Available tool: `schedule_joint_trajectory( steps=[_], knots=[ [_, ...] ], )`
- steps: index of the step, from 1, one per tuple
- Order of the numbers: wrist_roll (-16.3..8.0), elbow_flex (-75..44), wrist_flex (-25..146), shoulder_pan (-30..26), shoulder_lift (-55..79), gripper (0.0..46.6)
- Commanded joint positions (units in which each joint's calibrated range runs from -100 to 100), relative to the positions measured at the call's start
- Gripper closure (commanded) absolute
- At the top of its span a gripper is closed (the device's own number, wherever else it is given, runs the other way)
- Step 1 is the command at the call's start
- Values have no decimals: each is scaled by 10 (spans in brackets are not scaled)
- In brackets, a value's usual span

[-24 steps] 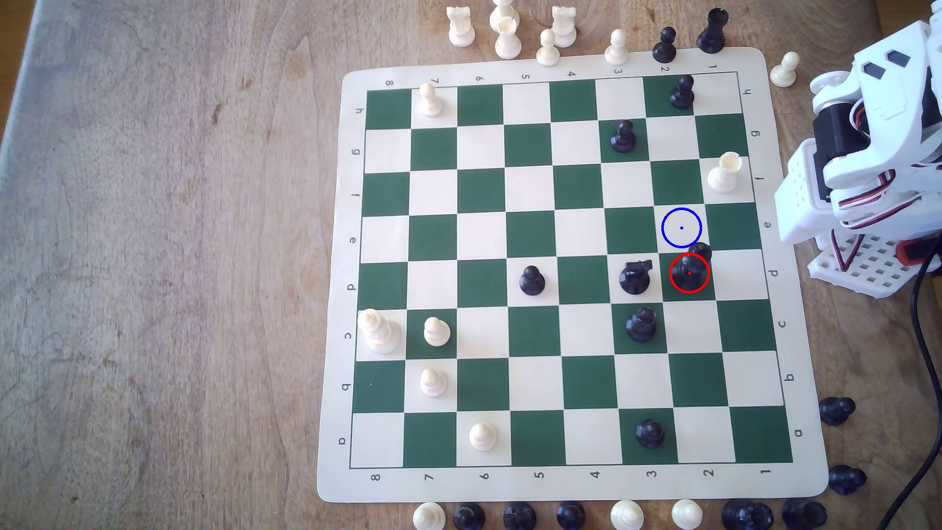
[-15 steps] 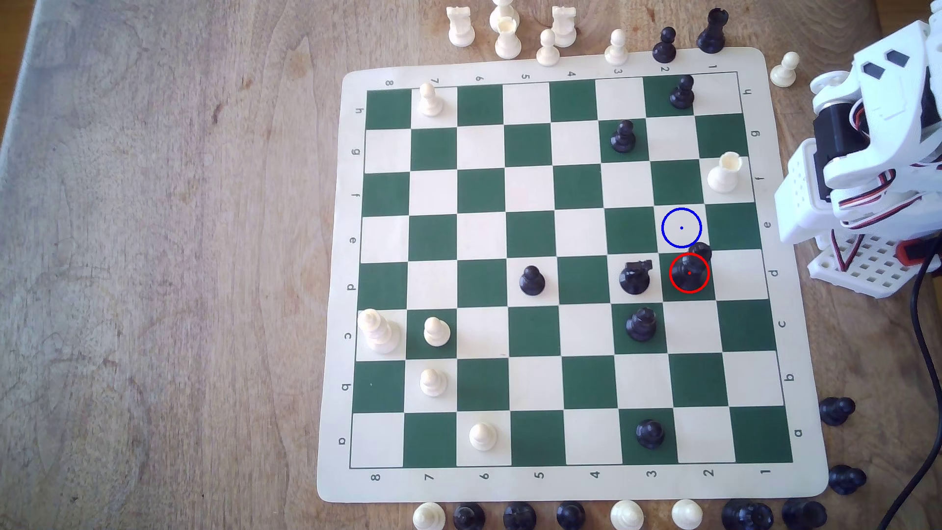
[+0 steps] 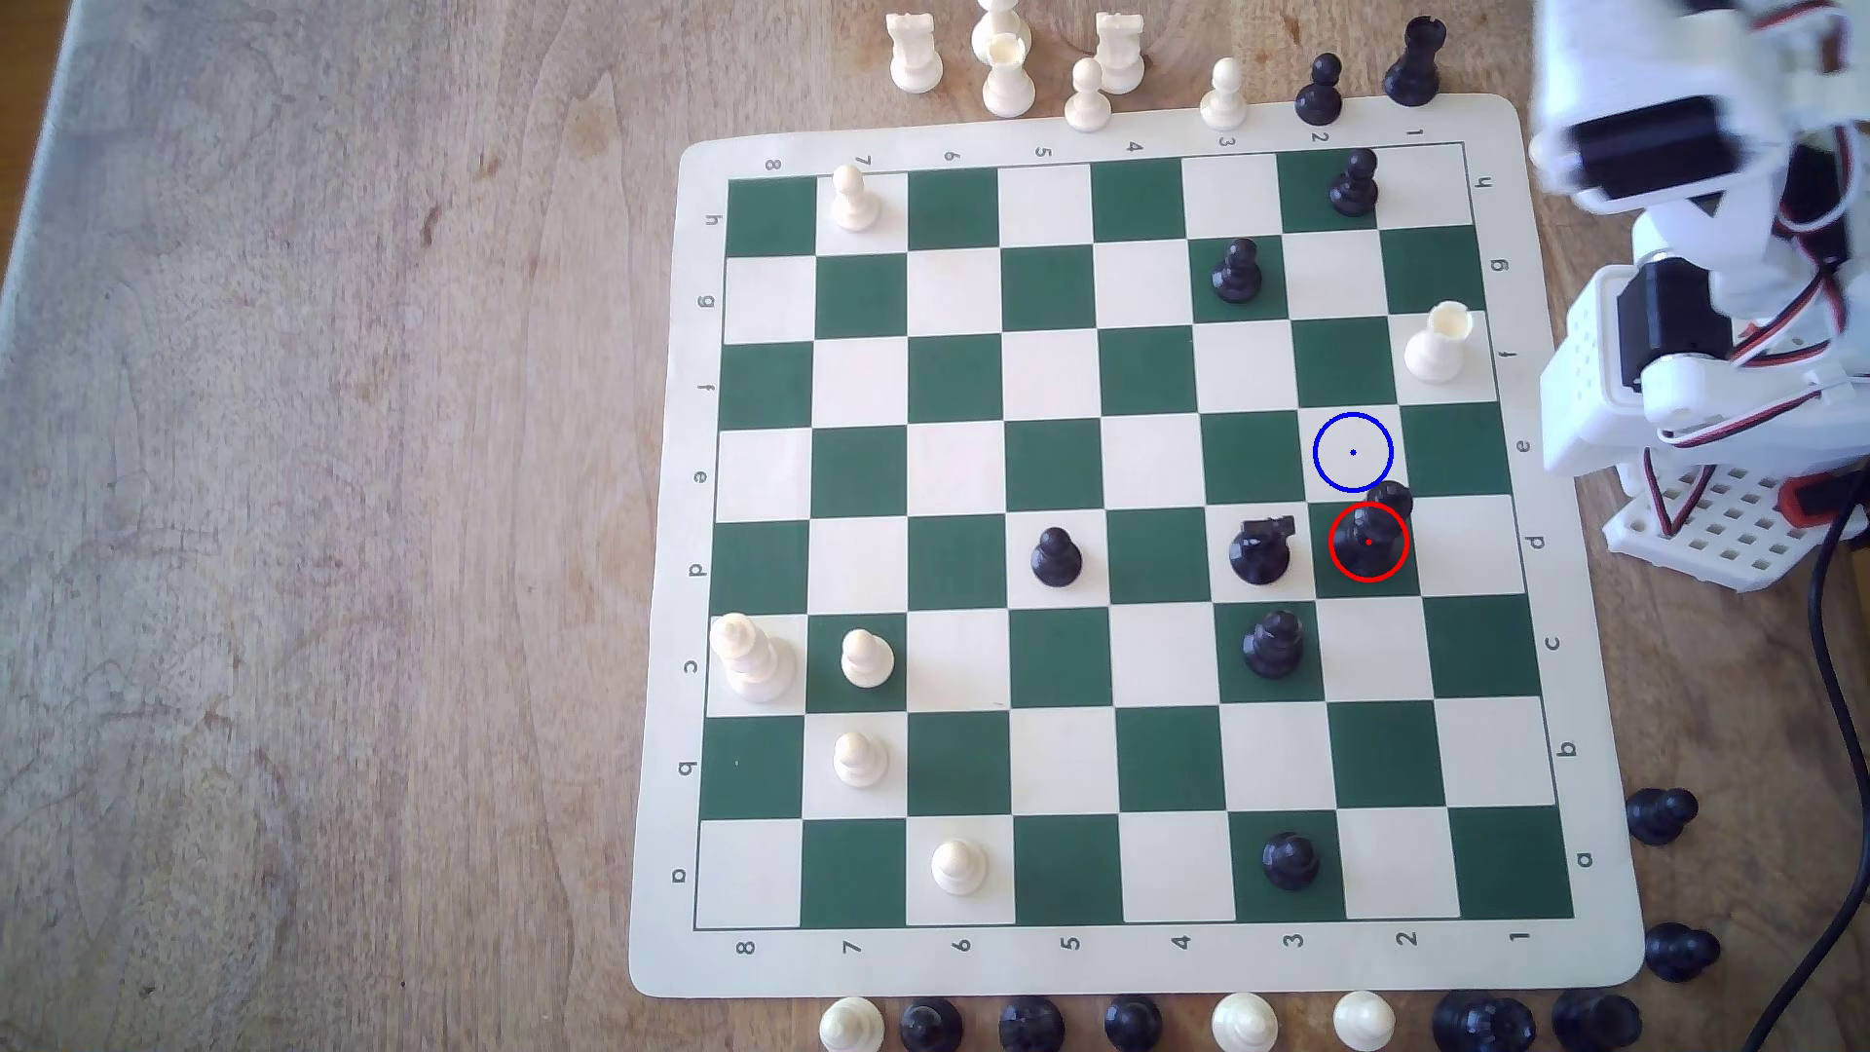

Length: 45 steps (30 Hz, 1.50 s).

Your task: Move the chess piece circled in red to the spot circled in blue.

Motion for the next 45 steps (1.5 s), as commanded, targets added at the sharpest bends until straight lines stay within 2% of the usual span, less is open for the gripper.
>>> schedule_joint_trajectory(
  steps=[1, 4, 7, 9, 10, 13, 14, 16, 17, 19, 20, 22, 23, 26, 37, 45],
  knots=[
    [-2, -157, 335, 2, -4, 464],
    [-2, -196, 410, -4, -4, 464],
    [-15, -281, 613, 17, -4, 451],
    [-21, -296, 655, 25, -4, 362],
    [-28, -298, 661, 19, 1, 338],
    [-33, -329, 706, 19, 44, 363],
    [-26, -378, 776, 5, 97, 394],
    [-23, -410, 835, -28, 136, 397],
    [-26, -414, 843, -44, 144, 394],
    [-16, -406, 878, -79, 155, 381],
    [-16, -405, 891, -84, 162, 377],
    [-14, -405, 909, -84, 176, 340],
    [-5, -402, 923, -82, 187, 324],
    [2, -402, 938, -88, 210, 311],
    [15, -378, 1039, -156, 289, 316],
    [29, -293, 1010, -135, 309, 315]
  ],
)
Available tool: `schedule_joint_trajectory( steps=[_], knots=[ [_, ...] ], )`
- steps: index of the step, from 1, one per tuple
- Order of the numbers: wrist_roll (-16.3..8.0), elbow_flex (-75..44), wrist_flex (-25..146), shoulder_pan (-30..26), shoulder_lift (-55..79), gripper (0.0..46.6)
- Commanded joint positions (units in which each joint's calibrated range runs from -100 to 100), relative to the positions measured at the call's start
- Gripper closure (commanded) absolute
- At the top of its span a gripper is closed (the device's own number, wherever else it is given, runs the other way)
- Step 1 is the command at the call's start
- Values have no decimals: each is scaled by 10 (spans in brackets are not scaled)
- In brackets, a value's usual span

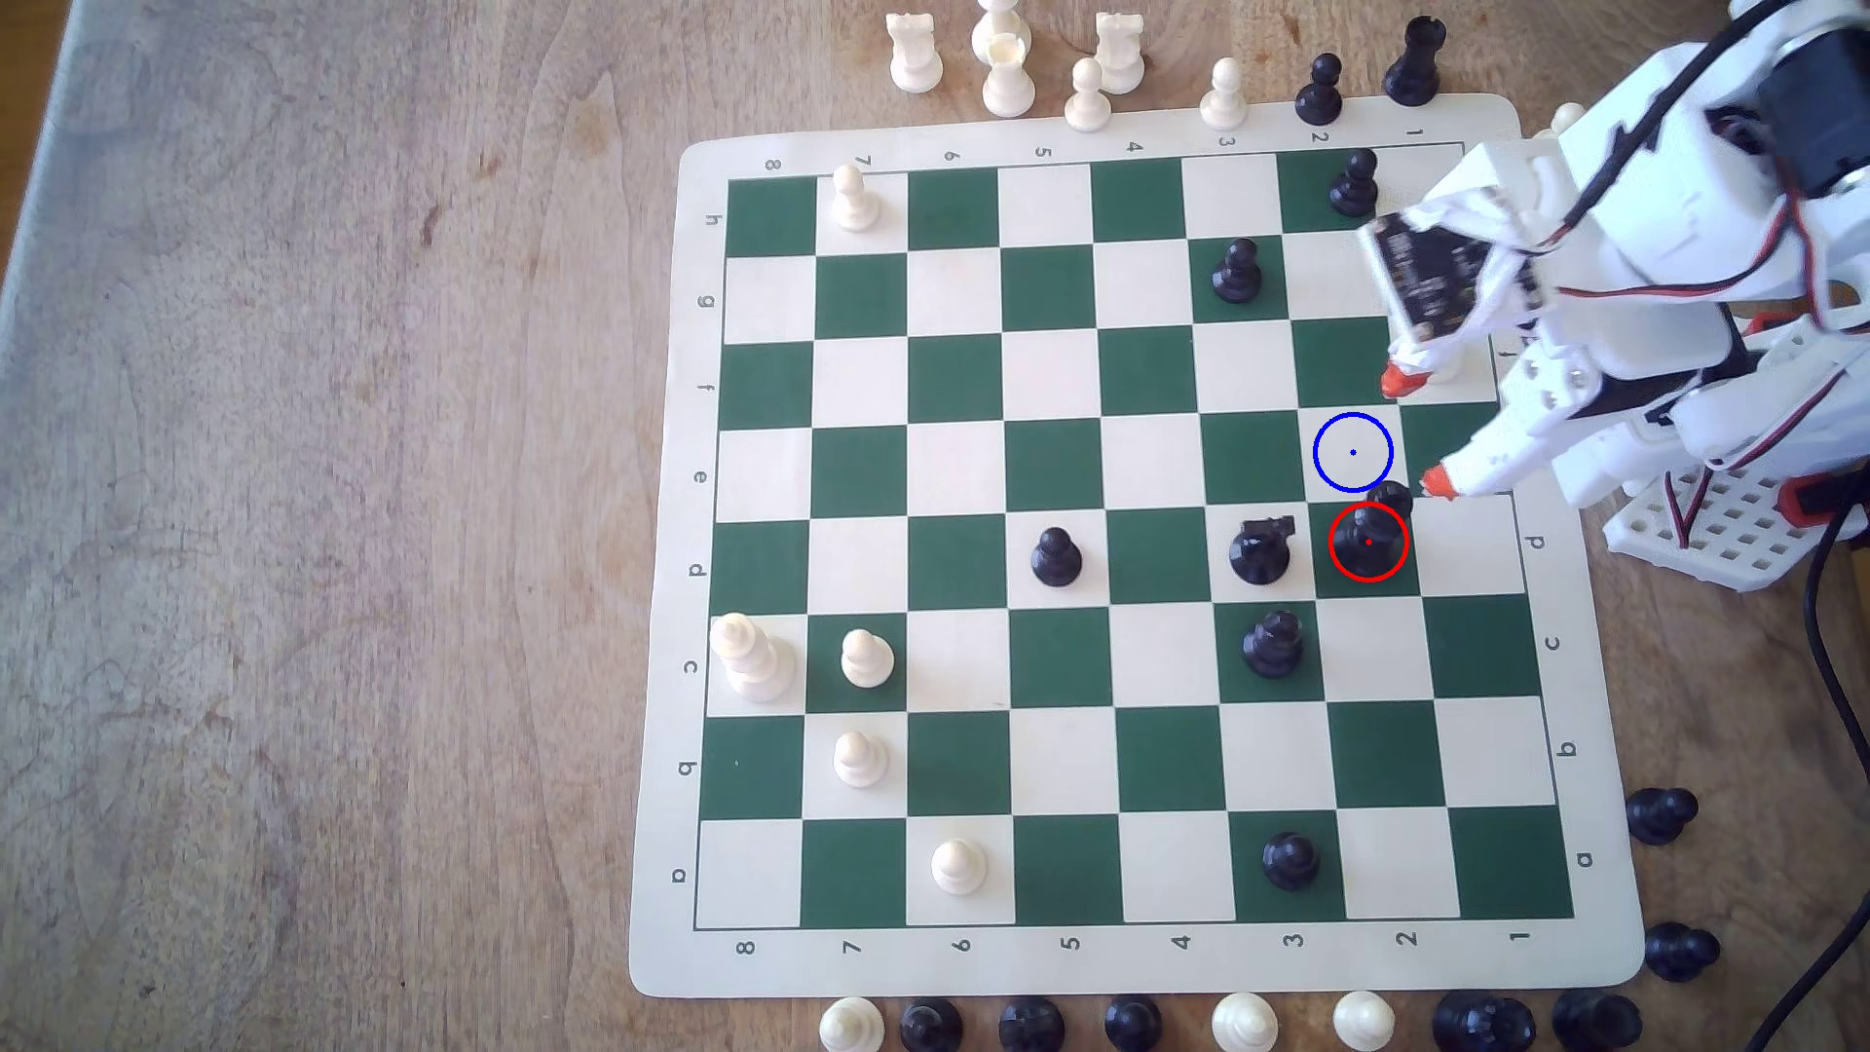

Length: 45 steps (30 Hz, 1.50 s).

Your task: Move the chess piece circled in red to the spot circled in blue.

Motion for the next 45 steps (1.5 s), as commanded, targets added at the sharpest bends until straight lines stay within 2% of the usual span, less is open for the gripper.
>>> schedule_joint_trajectory(
  steps=[1, 5, 9, 12, 21, 29, 45],
  knots=[
    [3, 17, -8, -6, 15, 314],
    [0, 56, -20, -23, 15, 308],
    [-9, 67, -40, -34, 17, 270],
    [-10, 86, -61, -41, 16, 263],
    [-6, 115, -106, -34, 42, 272],
    [-6, 124, -121, -34, 56, 306],
    [-9, 142, -138, -52, 96, 311]
  ],
)
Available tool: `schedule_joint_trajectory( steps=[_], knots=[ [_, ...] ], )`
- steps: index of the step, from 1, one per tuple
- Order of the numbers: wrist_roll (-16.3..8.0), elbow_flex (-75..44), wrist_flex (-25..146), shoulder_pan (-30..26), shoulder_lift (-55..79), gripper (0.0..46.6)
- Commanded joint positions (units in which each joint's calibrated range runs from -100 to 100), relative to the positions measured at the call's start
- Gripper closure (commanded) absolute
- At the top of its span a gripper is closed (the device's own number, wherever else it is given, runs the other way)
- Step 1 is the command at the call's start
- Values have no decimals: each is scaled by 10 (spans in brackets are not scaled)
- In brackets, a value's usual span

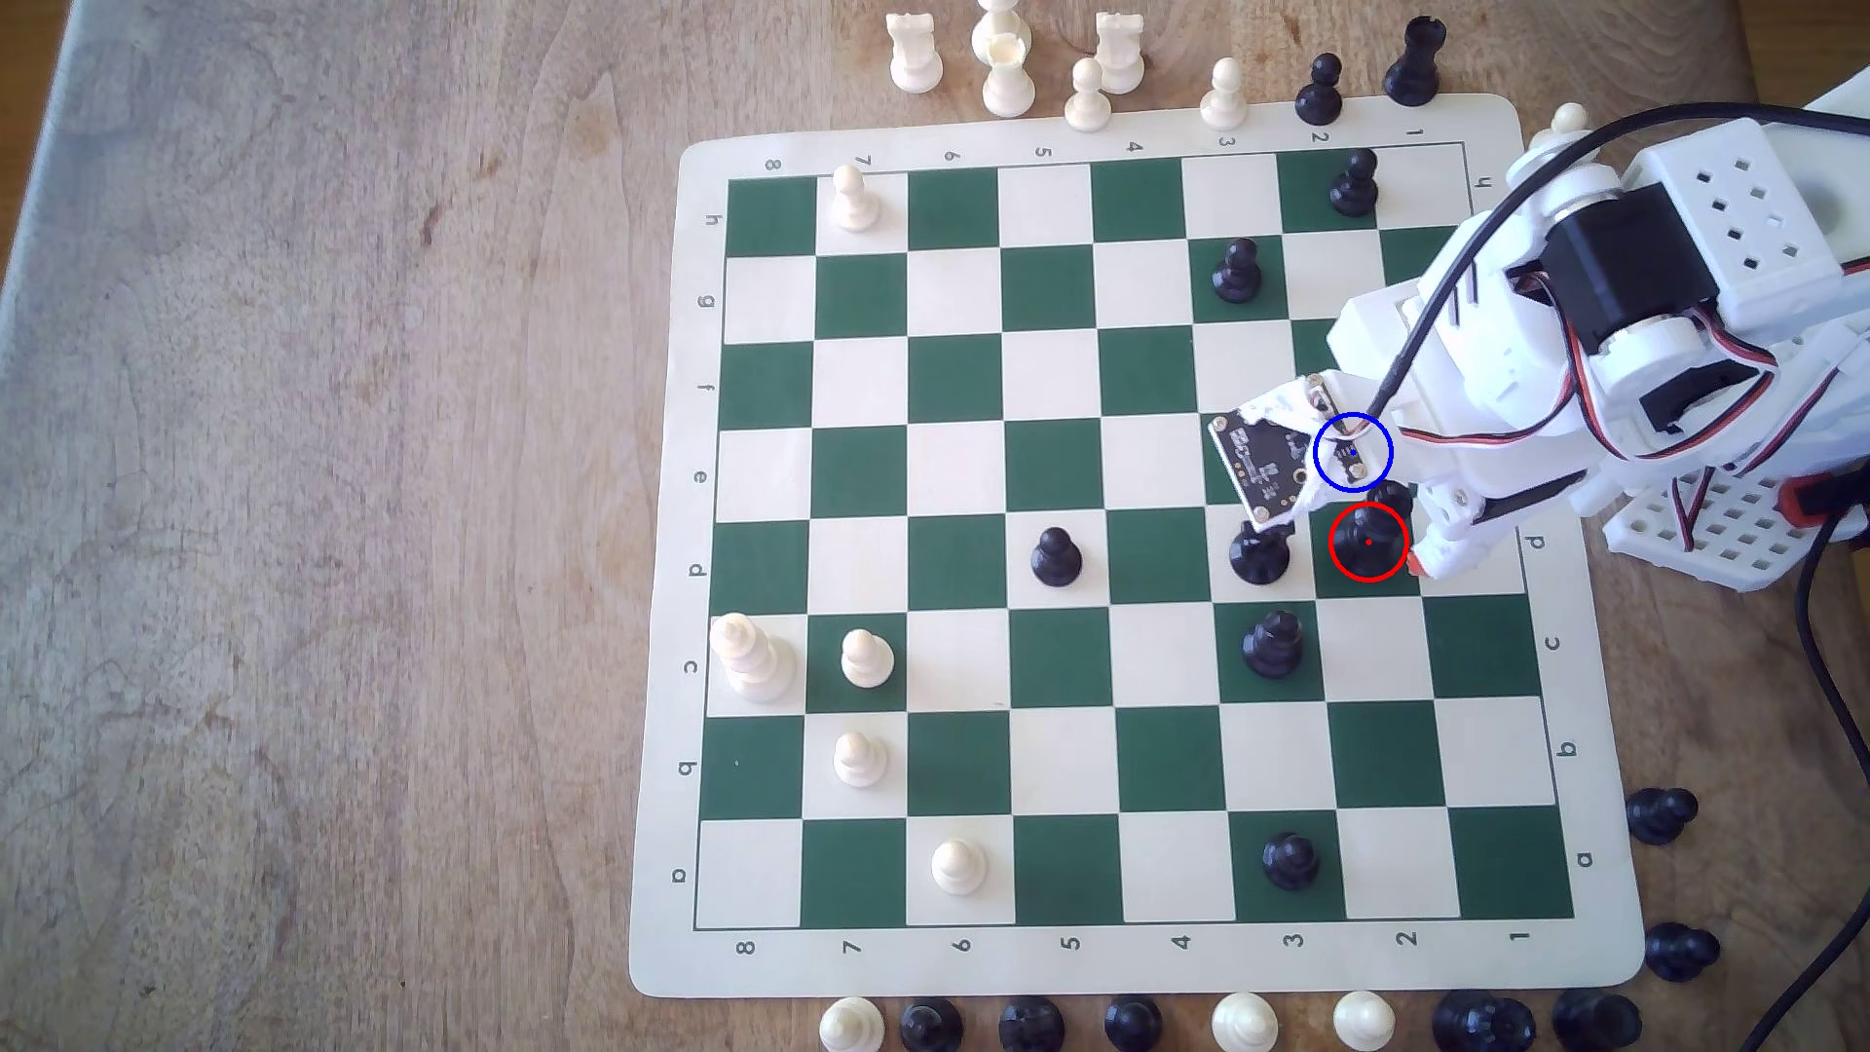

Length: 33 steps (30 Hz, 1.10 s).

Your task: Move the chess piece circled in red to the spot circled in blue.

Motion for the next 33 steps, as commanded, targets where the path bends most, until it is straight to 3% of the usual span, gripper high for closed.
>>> schedule_joint_trajectory(
  steps=[1, 14, 25, 33],
  knots=[
    [0, -6, -9, -4, 9, 312],
    [1, -11, -19, -6, 20, 318],
    [0, -12, -16, -13, 21, 433],
    [0, -65, 19, -9, 29, 446]
  ],
)
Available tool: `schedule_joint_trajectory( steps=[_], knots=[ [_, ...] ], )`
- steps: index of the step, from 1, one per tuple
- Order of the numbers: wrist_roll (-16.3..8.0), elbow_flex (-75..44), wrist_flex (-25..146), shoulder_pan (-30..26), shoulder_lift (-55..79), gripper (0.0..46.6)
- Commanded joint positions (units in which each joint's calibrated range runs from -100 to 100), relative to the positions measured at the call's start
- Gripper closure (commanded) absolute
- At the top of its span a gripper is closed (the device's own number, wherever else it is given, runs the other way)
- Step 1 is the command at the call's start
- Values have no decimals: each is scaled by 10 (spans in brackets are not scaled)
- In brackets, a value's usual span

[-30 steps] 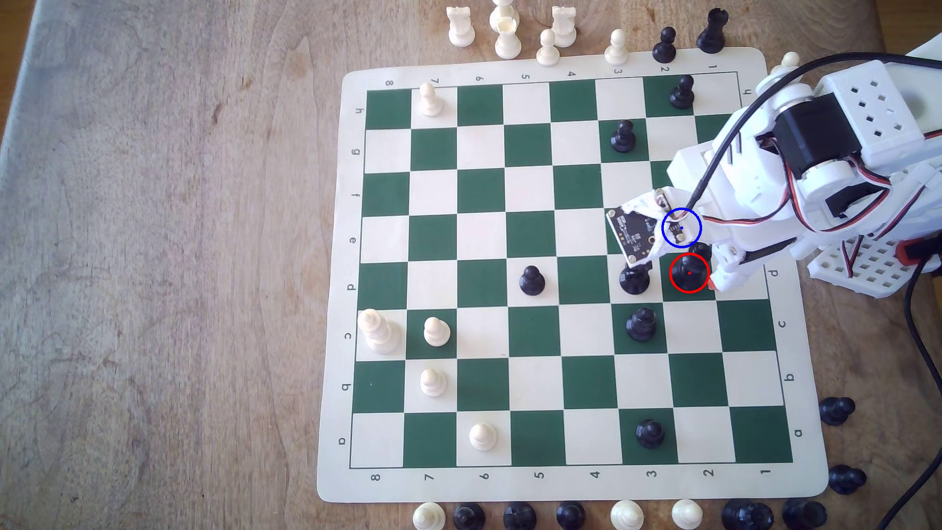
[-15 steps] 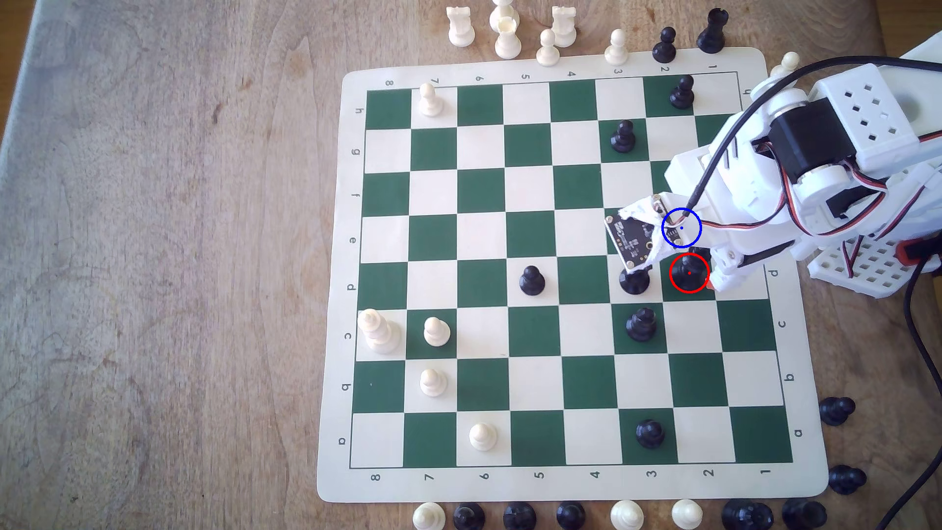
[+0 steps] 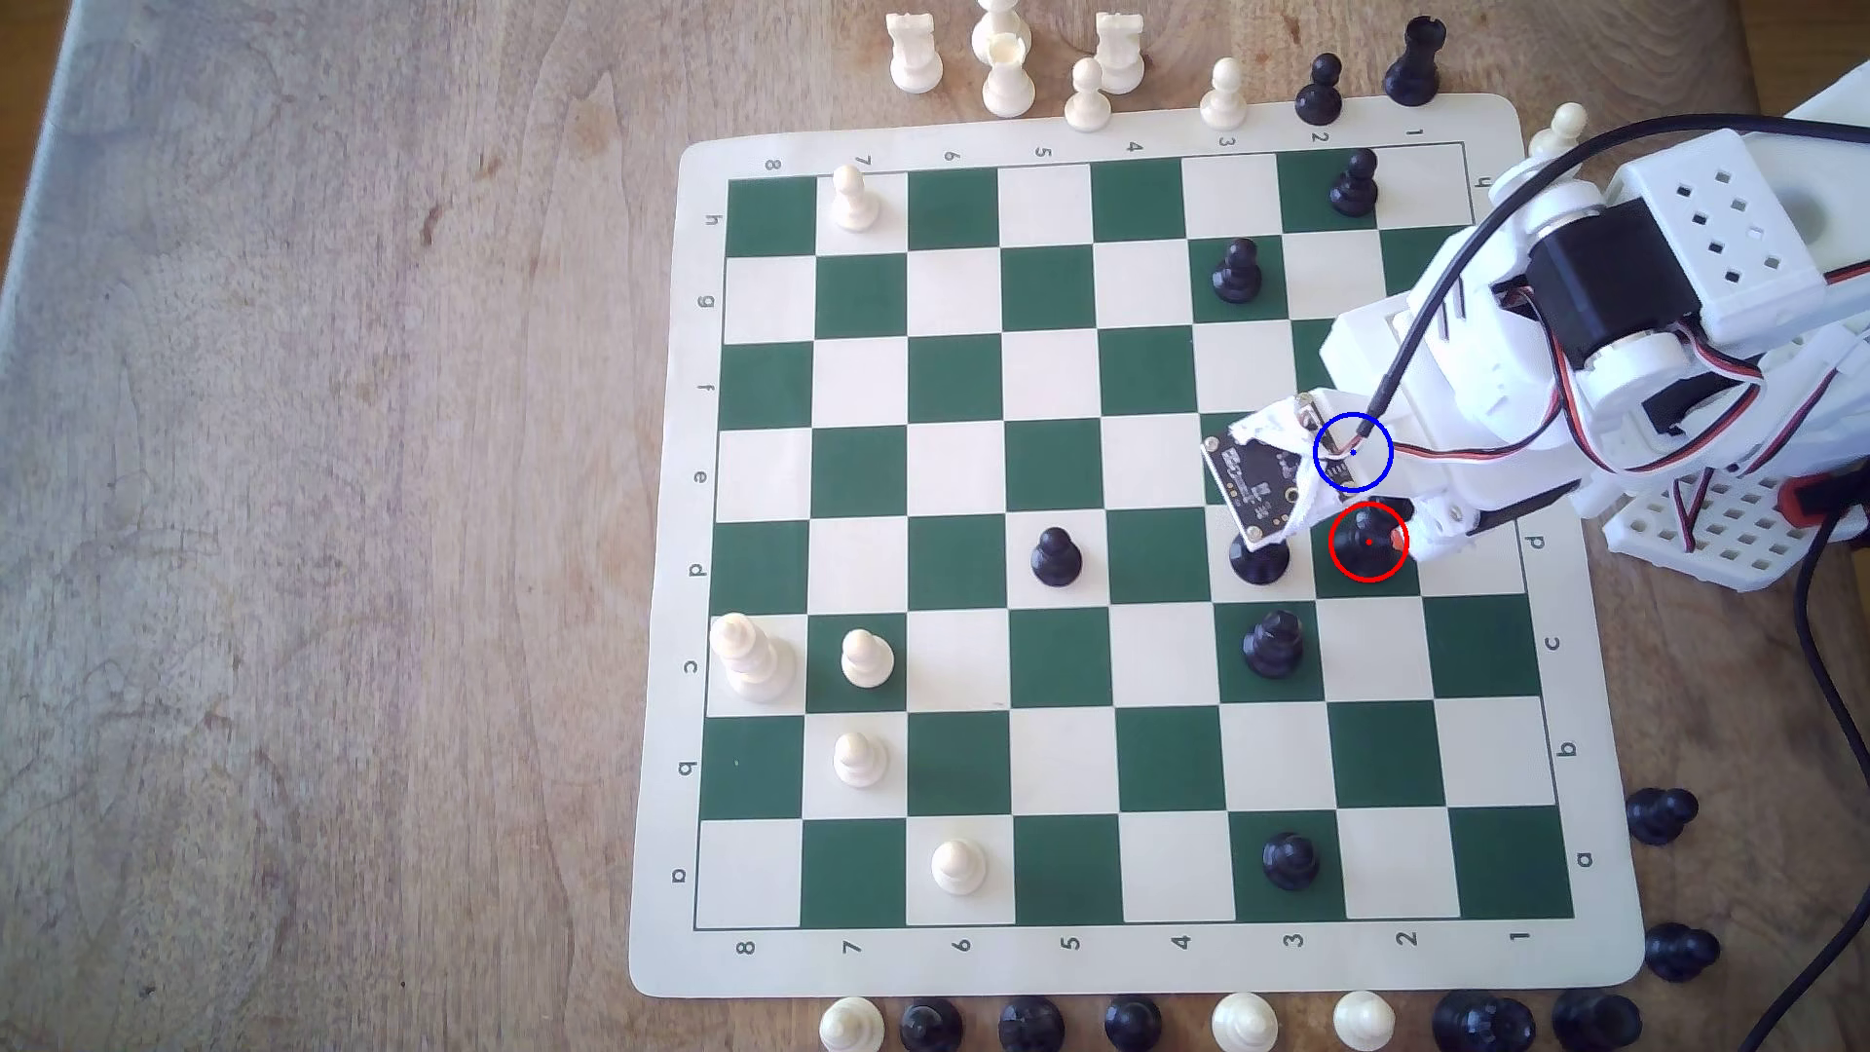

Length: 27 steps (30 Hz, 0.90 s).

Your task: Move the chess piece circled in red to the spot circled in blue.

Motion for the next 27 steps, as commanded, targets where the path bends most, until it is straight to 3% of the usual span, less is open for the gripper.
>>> schedule_joint_trajectory(
  steps=[1, 14, 27],
  knots=[
    [0, -78, 34, 2, 9, 446],
    [4, -178, 127, 45, 12, 456],
    [9, -112, 117, 133, -30, 460]
  ],
)
